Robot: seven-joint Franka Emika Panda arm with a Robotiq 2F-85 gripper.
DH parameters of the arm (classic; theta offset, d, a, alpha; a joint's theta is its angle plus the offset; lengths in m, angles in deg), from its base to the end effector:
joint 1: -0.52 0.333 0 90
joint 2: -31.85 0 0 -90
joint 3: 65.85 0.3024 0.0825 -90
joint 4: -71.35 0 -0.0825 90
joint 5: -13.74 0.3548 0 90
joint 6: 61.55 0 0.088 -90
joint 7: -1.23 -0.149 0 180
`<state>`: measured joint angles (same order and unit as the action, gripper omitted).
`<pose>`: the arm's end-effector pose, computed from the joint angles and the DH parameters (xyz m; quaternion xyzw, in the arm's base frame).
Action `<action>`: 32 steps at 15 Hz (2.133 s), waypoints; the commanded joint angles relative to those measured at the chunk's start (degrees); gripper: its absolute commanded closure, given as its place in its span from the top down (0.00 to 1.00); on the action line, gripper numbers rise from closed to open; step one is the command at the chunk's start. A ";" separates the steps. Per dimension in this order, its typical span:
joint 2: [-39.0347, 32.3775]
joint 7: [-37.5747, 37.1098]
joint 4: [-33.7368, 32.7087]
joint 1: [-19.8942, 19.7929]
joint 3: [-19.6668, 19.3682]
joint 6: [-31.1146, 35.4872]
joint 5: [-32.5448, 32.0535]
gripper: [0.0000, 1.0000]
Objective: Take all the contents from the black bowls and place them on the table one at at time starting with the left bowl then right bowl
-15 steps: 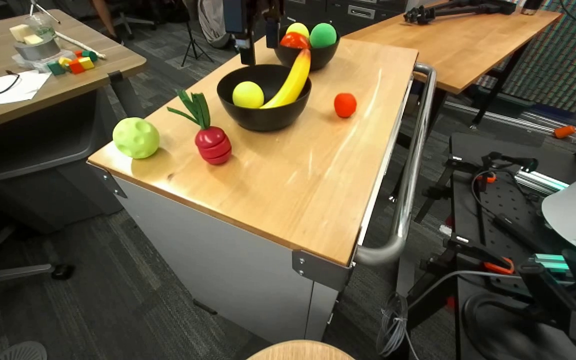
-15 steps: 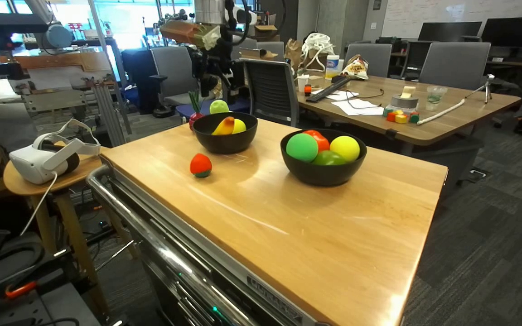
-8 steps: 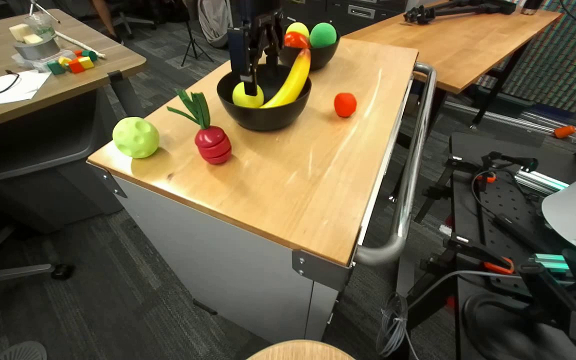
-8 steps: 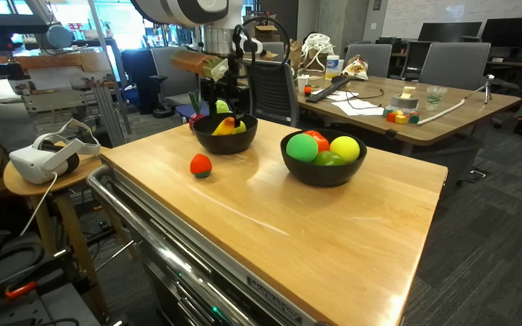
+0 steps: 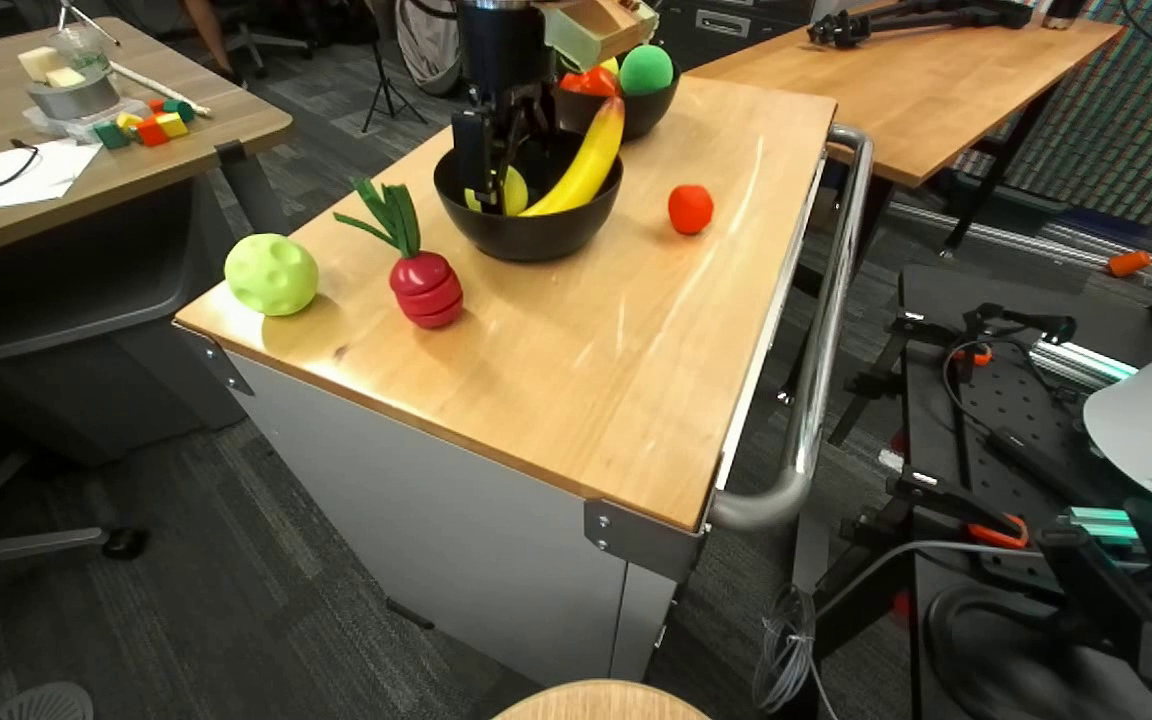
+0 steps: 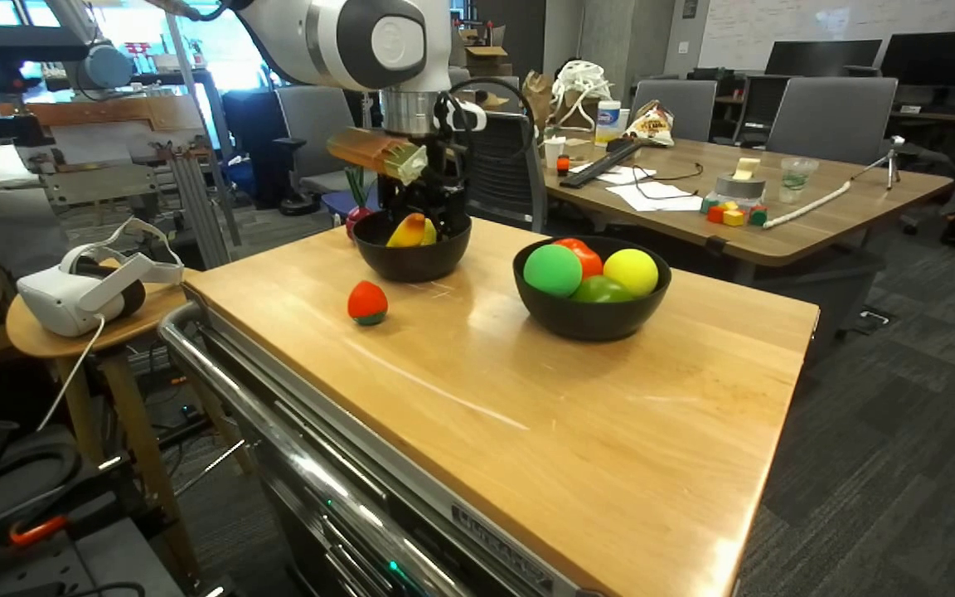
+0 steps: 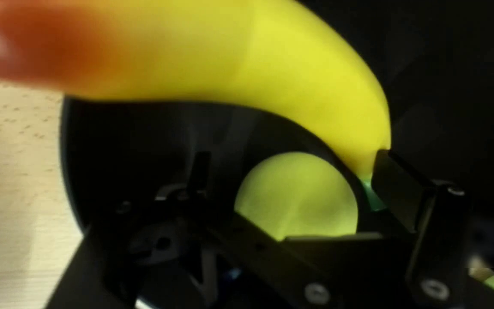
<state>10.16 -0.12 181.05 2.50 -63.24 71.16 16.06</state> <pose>0.5986 0.0493 0.2642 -0.9996 -0.0130 -0.0104 0.0240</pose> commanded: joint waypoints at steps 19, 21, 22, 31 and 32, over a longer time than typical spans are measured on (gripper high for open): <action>28.18 -18.96 20.12 8.32 4.54 2.58 -17.60 0.23; 30.33 -20.14 23.63 9.44 7.36 2.58 -14.28 0.23; 30.45 -20.60 25.12 9.99 8.64 2.86 -12.98 0.23; 22.67 -19.51 28.65 11.17 12.42 10.62 -11.96 0.23; 21.20 -19.21 28.04 11.20 12.27 11.74 -12.10 0.23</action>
<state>34.40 -20.90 210.37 13.66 -50.81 79.34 4.18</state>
